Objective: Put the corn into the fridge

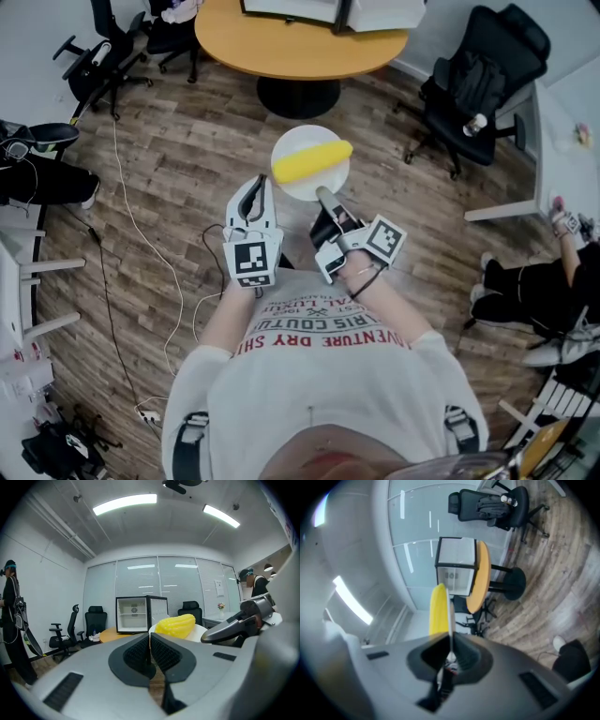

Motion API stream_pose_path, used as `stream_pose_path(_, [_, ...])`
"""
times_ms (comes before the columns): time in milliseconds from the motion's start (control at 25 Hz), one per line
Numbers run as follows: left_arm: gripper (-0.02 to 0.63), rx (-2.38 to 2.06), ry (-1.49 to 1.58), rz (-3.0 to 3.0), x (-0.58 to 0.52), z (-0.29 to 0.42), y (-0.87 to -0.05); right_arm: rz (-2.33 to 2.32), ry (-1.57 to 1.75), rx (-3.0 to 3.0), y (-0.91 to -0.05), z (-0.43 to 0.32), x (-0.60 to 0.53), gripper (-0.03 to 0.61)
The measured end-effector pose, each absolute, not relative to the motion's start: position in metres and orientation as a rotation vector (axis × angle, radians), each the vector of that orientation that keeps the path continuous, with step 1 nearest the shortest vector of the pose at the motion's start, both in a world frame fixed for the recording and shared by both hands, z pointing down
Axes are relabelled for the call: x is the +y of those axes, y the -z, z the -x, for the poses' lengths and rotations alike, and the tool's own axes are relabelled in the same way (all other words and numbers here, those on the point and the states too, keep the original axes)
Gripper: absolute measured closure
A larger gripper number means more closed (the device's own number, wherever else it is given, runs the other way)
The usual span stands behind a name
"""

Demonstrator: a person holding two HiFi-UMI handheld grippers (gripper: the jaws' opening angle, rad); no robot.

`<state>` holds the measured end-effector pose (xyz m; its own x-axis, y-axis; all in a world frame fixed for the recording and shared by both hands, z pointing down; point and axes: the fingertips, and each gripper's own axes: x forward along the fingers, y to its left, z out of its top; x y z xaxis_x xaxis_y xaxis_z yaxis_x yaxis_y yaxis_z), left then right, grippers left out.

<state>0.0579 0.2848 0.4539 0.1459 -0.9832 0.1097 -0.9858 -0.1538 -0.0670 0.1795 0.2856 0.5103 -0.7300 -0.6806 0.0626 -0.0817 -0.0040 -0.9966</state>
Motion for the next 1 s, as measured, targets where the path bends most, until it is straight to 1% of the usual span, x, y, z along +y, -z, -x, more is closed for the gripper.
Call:
stream_pose_path(200, [0.580, -1.979, -0.191, -2.400, 0.250, -0.028, -0.449, 0.821, 1.776, 1.798, -0.507, -0.150, 0.255, 0.541])
stream_pose_path(760, [0.580, -1.859, -0.179, -2.540, 0.138, 0.090, -0.431, 0.897, 1.707, 1.735, -0.499, -0.037, 0.153, 0.541])
stream_pose_path(1000, [0.580, -1.842, -0.171, -2.555, 0.101, 0.129, -0.429, 0.906, 1.690, 1.731, -0.497, -0.002, 0.114, 0.541])
